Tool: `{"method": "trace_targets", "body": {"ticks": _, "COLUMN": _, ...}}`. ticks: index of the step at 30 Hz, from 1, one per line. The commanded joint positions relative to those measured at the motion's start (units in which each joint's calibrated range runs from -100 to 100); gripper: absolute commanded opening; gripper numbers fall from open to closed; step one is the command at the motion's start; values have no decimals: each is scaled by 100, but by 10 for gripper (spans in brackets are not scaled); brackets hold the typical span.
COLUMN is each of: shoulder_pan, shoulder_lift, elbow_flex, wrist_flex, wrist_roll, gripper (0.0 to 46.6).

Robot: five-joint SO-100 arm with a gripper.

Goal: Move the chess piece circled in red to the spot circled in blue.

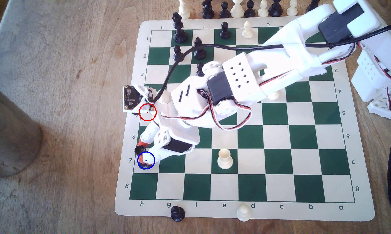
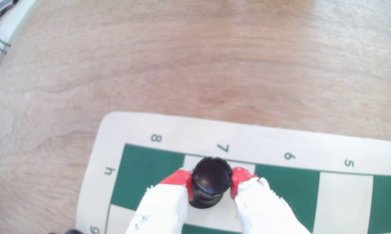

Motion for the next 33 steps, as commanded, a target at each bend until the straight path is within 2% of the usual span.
{"method": "trace_targets", "body": {"ticks": 1, "shoulder_pan": 9, "shoulder_lift": -189, "elbow_flex": -706, "wrist_flex": 193, "wrist_roll": 34, "gripper": 24}}
{"method": "trace_targets", "body": {"ticks": 7, "shoulder_pan": 64, "shoulder_lift": -198, "elbow_flex": -706, "wrist_flex": 299, "wrist_roll": 63, "gripper": 21}}
{"method": "trace_targets", "body": {"ticks": 10, "shoulder_pan": 56, "shoulder_lift": -215, "elbow_flex": -715, "wrist_flex": 520, "wrist_roll": 63, "gripper": 97}}
{"method": "trace_targets", "body": {"ticks": 11, "shoulder_pan": 56, "shoulder_lift": -215, "elbow_flex": -706, "wrist_flex": 627, "wrist_roll": 63, "gripper": 150}}
{"method": "trace_targets", "body": {"ticks": 13, "shoulder_pan": 64, "shoulder_lift": -223, "elbow_flex": -679, "wrist_flex": 659, "wrist_roll": 73, "gripper": 183}}
{"method": "trace_targets", "body": {"ticks": 23, "shoulder_pan": 48, "shoulder_lift": -715, "elbow_flex": -371, "wrist_flex": 979, "wrist_roll": 10, "gripper": 214}}
{"method": "trace_targets", "body": {"ticks": 28, "shoulder_pan": 48, "shoulder_lift": -1293, "elbow_flex": 173, "wrist_flex": 1052, "wrist_roll": -24, "gripper": 218}}
{"method": "trace_targets", "body": {"ticks": 33, "shoulder_pan": 17, "shoulder_lift": -2176, "elbow_flex": 1306, "wrist_flex": 1052, "wrist_roll": 0, "gripper": 224}}
